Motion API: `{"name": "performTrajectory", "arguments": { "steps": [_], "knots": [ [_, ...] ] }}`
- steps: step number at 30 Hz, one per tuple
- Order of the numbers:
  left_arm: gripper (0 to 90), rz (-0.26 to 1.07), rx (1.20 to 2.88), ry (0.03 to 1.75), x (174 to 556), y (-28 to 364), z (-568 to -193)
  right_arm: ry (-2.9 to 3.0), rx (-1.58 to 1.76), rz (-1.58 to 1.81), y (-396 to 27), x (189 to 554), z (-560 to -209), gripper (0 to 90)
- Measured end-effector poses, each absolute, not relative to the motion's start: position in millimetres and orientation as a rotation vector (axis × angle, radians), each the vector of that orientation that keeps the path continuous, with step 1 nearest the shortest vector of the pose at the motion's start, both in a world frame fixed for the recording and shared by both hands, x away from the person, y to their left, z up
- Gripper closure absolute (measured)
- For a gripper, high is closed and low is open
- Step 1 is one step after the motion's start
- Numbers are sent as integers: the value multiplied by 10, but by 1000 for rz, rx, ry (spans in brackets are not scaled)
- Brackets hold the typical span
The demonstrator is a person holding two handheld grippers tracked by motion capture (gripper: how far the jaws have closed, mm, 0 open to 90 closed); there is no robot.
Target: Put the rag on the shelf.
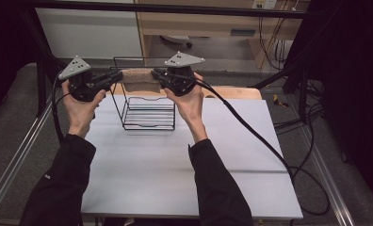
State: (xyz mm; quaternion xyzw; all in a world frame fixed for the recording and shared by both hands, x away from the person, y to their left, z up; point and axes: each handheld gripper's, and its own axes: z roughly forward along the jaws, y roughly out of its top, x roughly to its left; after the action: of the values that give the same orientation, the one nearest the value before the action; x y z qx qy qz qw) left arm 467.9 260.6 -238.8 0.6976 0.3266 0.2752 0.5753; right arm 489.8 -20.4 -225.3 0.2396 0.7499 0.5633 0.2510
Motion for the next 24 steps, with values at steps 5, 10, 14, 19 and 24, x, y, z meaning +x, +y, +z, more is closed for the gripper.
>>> {"name": "performTrajectory", "arguments": {
  "steps": [5, 10, 14, 19, 24],
  "knots": [
    [791, 621, 1653, 772, 4649, 2618, -2400, 2066, 643, 1523, -209, 4872, -2313, 838],
    [749, 601, 1650, 783, 4651, 2633, -2323, 2082, 639, 1525, -216, 4860, -2358, 839],
    [737, 601, 1642, 787, 4675, 2624, -2214, 2087, 632, 1524, -226, 4851, -2376, 839],
    [800, 571, 1651, 798, 4699, 2587, -2153, 2095, 627, 1514, -223, 4844, -2402, 839],
    [892, 515, 1725, 815, 4710, 2548, -2237, 2099, 626, 1514, -231, 4843, -2419, 836]
  ]
}}
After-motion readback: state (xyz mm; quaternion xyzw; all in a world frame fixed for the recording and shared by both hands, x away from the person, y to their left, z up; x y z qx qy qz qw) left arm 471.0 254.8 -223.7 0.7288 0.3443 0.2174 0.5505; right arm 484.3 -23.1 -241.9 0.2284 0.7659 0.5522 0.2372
